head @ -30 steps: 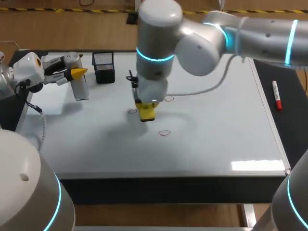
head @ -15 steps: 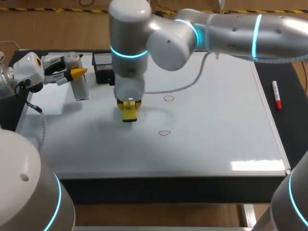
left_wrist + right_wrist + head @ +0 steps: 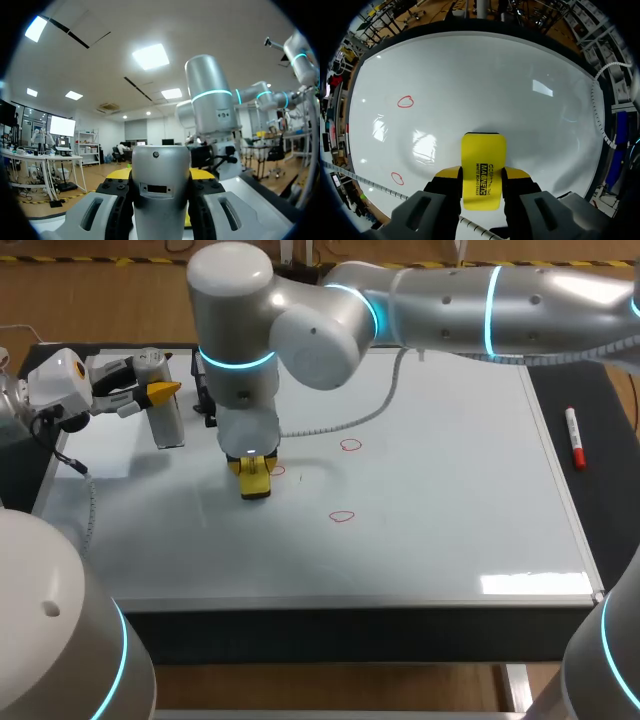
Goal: Pick up the inspection probe, press it on each red-marked spot on the whiteboard one by one, put down the probe, pick up the eraser, and wipe off all the red marks.
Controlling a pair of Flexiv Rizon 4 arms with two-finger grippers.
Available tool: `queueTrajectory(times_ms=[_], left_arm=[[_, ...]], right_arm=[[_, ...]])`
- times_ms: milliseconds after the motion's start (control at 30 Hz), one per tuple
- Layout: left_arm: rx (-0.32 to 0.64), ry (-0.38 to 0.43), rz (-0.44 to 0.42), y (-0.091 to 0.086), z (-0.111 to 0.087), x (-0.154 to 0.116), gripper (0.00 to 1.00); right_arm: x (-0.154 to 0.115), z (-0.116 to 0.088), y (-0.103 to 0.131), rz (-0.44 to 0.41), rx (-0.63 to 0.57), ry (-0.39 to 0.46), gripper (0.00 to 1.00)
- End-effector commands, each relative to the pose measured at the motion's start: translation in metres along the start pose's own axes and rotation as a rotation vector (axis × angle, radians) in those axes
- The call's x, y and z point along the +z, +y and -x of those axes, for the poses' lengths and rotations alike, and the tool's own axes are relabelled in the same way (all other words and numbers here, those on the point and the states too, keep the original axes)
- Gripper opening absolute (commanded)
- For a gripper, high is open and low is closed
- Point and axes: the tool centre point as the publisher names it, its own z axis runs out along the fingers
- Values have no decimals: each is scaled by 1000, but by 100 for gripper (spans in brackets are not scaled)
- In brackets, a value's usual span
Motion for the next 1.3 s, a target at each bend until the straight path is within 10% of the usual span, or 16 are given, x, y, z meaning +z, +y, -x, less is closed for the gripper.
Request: queueTrajectory(times_ms=[33, 1300], left_arm=[[1, 0, 0, -1, -1, 0, 0], [1, 0, 0, -1, -1, 0, 0]], right_arm=[[2, -1, 0, -11, 4, 6, 0], [21, -76, -6, -12, 102, 1, 0]])
